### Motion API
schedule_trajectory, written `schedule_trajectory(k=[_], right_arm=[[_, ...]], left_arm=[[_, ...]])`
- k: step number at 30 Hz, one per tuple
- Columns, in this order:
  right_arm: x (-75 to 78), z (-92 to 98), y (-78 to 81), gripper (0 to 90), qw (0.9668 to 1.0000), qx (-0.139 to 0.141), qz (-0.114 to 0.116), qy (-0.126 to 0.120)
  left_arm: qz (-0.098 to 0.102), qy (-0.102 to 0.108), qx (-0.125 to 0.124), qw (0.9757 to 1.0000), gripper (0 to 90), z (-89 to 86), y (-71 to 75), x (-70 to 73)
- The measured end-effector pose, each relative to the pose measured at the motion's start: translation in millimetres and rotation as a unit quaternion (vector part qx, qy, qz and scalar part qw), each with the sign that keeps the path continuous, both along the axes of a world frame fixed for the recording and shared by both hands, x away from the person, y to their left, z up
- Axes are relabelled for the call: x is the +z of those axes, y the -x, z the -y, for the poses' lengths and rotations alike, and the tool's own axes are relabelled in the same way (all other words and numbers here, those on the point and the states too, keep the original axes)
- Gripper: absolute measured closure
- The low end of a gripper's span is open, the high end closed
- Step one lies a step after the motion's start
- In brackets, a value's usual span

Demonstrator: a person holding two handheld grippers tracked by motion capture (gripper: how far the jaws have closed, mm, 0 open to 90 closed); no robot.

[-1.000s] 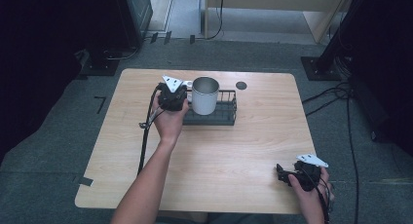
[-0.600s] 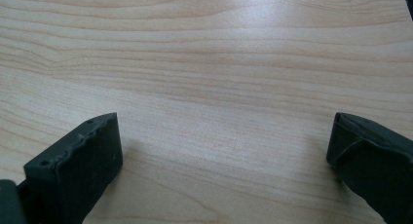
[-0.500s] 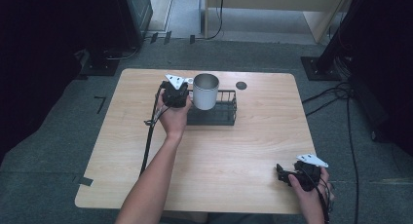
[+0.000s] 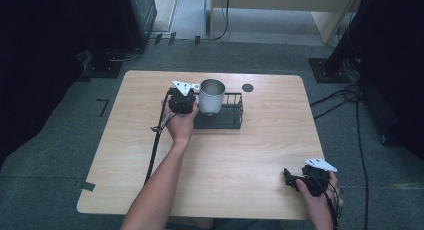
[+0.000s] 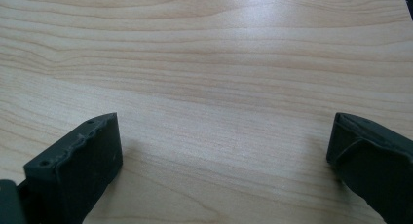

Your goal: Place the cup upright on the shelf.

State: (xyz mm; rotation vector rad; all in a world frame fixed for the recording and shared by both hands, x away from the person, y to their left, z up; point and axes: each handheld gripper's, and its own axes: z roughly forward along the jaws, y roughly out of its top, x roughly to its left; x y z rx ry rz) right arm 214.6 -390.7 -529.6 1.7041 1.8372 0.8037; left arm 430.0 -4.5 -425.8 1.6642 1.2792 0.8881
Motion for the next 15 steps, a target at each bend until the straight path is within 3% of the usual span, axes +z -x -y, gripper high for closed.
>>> schedule_trajectory(k=[7,11,15], right_arm=[[0.0,0.0,0.0,0.0,1.0,0.0,0.0,0.0],[0.0,0.0,0.0,0.0,1.0,0.0,0.0,0.0],[0.0,0.0,0.0,0.0,1.0,0.0,0.0,0.0]], left_arm=[[-0.017,-0.003,-0.027,0.9995,80.0,-1.9,3.2,-9.4],[-0.029,0.008,-0.037,0.9989,78.5,-7.5,5.3,-11.4],[-0.049,0.015,-0.052,0.9973,69.8,-15.4,6.4,-13.3]])
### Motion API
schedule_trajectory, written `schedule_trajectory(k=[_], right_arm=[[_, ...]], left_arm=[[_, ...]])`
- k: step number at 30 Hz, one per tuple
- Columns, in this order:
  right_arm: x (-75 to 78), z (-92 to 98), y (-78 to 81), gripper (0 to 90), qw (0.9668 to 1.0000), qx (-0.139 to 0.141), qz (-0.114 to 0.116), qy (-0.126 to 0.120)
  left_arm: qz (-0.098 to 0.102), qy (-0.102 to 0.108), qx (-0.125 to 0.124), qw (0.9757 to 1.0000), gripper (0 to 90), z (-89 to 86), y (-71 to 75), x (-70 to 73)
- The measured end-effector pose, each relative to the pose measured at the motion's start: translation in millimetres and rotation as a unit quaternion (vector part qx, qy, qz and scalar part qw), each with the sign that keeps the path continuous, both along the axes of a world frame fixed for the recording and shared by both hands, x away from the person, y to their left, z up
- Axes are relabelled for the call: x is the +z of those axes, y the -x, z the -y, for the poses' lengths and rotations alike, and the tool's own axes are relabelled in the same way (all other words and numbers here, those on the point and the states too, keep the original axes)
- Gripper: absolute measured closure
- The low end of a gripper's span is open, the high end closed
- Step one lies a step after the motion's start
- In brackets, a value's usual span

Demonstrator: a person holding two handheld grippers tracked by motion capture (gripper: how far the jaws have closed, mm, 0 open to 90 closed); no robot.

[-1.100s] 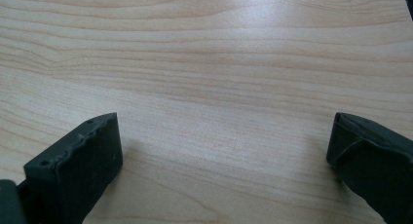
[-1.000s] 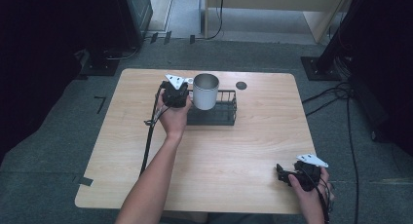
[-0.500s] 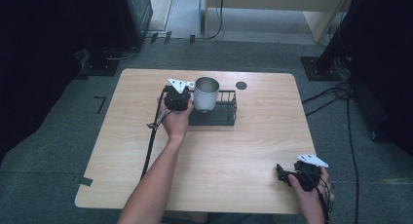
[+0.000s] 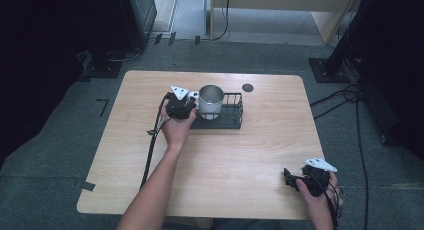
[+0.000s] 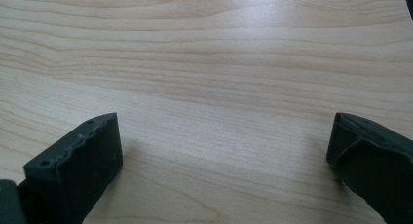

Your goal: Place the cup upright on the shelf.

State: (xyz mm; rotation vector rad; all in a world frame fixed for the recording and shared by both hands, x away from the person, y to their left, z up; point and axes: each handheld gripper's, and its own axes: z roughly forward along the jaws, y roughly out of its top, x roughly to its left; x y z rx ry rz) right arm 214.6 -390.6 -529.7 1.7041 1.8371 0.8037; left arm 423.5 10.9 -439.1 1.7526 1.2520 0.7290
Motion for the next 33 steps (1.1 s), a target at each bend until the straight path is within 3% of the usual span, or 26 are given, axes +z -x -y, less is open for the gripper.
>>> schedule_trajectory(k=[3,4,7,10,11,12,13,14,19,24,33], right_arm=[[0.0,0.0,0.0,0.0,1.0,0.0,0.0,0.0],[0.0,0.0,0.0,0.0,1.0,0.0,0.0,0.0],[0.0,0.0,0.0,0.0,1.0,0.0,0.0,0.0],[0.0,0.0,0.0,0.0,1.0,0.0,0.0,0.0],[0.0,0.0,0.0,0.0,1.0,0.0,0.0,0.0],[0.0,0.0,0.0,0.0,1.0,0.0,0.0,0.0],[0.0,0.0,0.0,0.0,1.0,0.0,0.0,0.0],[0.0,0.0,0.0,0.0,1.0,0.0,0.0,0.0],[0.0,0.0,0.0,0.0,1.0,0.0,0.0,0.0],[0.0,0.0,0.0,0.0,1.0,0.0,0.0,0.0],[0.0,-0.1,0.0,0.0,1.0,0.0,0.0,0.0]], left_arm=[[-0.004,-0.003,-0.009,0.9999,66.0,-2.8,1.3,-1.8],[-0.006,-0.003,-0.014,0.9999,57.7,-3.6,1.9,-2.4],[-0.008,-0.01,-0.018,0.9998,49.0,-6.0,5.1,-1.1],[-0.009,-0.008,-0.017,0.9998,34.1,-8.9,6.4,1.3],[-0.011,-0.009,-0.016,0.9998,34.1,-10.9,7.8,3.1],[-0.012,-0.011,-0.018,0.9997,23.2,-12.0,8.5,3.9],[-0.012,-0.015,-0.018,0.9996,23.2,-13.1,9.5,4.8],[-0.014,-0.014,-0.021,0.9996,17.4,-16.3,12.0,6.7],[-0.016,-0.021,-0.022,0.9994,10.2,-23.3,18.1,10.0],[-0.027,-0.009,-0.031,0.9991,4.8,-35.2,28.6,15.3],[-0.024,0.001,-0.034,0.9991,0.0,-50.7,50.2,18.1]])
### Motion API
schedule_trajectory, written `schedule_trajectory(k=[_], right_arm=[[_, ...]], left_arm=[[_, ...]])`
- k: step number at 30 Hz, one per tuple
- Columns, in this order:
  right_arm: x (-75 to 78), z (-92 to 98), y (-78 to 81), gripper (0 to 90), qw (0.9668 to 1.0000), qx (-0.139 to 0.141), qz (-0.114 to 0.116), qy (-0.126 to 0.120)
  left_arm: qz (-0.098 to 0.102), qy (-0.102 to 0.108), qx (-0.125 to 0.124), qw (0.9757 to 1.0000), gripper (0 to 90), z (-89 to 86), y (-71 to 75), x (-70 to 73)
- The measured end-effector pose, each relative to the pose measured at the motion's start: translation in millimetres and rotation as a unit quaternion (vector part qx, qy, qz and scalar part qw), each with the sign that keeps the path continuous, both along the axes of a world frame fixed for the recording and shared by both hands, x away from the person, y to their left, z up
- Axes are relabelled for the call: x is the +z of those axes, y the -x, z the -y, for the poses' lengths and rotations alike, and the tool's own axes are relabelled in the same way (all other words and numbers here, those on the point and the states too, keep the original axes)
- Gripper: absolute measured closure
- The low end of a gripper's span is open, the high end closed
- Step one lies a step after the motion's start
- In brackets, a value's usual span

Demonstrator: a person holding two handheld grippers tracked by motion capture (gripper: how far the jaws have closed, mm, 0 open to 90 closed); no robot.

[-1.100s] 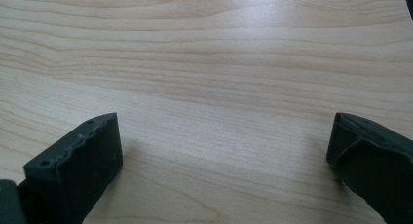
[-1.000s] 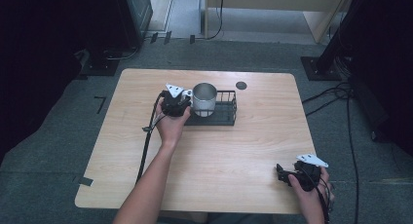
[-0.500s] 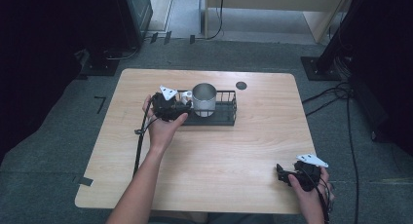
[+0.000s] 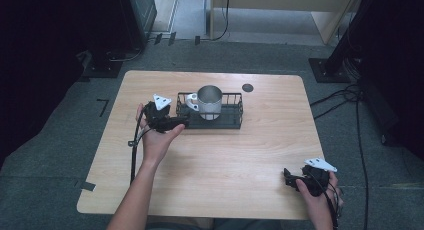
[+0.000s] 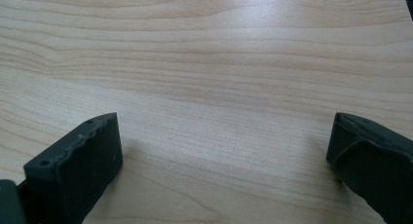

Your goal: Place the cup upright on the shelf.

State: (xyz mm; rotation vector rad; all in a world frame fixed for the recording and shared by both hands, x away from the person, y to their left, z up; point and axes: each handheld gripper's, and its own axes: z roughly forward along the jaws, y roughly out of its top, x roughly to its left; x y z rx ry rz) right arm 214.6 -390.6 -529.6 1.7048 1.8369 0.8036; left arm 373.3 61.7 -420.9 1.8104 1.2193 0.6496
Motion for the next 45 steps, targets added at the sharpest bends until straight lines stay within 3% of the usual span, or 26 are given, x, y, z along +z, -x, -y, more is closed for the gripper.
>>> schedule_trajectory(k=[10,24,29,37,45], right_arm=[[0.0,0.0,0.0,0.0,1.0,0.0,0.0,0.0],[-0.1,0.1,0.0,0.0,1.0,0.001,0.0,0.001],[0.0,0.1,0.0,0.0,1.0,0.001,0.0,0.001],[-0.1,0.1,0.0,0.0,1.0,0.001,0.0,0.001],[-0.1,0.1,0.0,0.0,1.0,0.001,0.0,0.001]], left_arm=[[0.001,-0.001,0.001,1.0,0.0,-21.0,25.3,-3.4],[-0.02,-0.018,0.026,0.9993,0.0,-62.7,60.5,-28.8],[-0.043,-0.034,0.046,0.9975,0.0,-81.9,74.4,-44.2],[-0.062,-0.057,0.064,0.9944,0.0,-112.6,90.4,-62.6],[-0.072,-0.066,0.073,0.9925,0.0,-134.9,104.0,-72.6]])
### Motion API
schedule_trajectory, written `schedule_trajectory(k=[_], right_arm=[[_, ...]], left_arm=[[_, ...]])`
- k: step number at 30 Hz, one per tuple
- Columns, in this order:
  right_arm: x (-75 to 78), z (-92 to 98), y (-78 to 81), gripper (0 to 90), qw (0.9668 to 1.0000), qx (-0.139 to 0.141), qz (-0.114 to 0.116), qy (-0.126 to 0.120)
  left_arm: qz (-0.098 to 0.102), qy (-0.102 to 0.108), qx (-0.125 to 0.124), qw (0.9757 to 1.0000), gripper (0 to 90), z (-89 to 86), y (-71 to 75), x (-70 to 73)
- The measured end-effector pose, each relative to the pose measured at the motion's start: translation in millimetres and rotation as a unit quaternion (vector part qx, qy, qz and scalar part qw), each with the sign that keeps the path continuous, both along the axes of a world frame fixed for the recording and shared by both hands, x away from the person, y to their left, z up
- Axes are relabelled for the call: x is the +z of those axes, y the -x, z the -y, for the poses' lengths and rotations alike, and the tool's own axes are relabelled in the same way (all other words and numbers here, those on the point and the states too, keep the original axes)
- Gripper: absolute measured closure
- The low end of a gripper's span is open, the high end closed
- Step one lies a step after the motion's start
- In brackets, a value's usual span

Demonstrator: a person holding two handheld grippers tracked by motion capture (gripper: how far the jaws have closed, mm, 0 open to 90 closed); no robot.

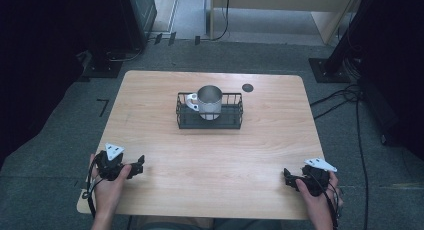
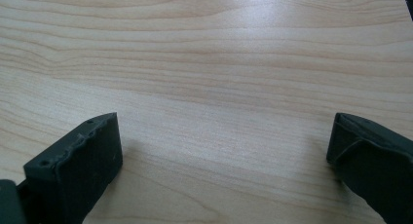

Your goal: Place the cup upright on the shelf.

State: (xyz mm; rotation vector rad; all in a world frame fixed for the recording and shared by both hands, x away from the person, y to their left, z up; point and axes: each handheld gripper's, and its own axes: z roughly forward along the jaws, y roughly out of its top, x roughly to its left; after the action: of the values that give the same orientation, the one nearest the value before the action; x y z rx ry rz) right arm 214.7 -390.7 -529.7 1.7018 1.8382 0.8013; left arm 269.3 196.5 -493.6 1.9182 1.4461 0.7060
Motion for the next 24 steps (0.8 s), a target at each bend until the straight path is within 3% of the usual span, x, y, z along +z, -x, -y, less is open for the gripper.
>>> schedule_trajectory(k=[4,7,13,15,16,18,21,24], right_arm=[[0.0,0.0,0.0,0.0,1.0,0.0,0.0,0.0],[0.0,0.0,0.0,0.0,1.0,0.0,0.0,0.0],[0.0,0.0,0.0,0.0,1.0,0.0,0.0,0.0],[0.0,0.0,0.0,0.0,1.0,0.0,0.0,0.0],[0.0,0.0,0.0,0.0,1.0,0.0,0.0,0.0],[0.0,0.0,0.0,0.0,1.0,0.0,0.0,0.0],[0.0,0.0,0.0,0.0,1.0,0.0,0.0,0.0],[0.0,0.0,0.0,0.0,1.0,0.0,0.0,0.0]], left_arm=[[-0.012,-0.011,0.005,0.9999,0.0,-13.5,8.1,-10.1],[-0.022,-0.025,0.026,0.9991,0.0,-21.4,10.7,-17.0],[-0.034,-0.027,0.035,0.9984,0.0,-39.5,15.2,-23.3],[-0.032,-0.031,0.036,0.9983,0.0,-41.3,15.8,-23.2],[-0.028,-0.039,0.048,0.9977,0.0,-45.3,16.2,-22.8],[-0.028,-0.034,0.05,0.9978,0.0,-47.6,15.8,-23.3],[-0.03,-0.019,0.038,0.9986,0.0,-50.5,14.8,-24.7],[-0.032,-0.018,0.016,0.9992,0.0,-49.6,14.9,-24.9]])
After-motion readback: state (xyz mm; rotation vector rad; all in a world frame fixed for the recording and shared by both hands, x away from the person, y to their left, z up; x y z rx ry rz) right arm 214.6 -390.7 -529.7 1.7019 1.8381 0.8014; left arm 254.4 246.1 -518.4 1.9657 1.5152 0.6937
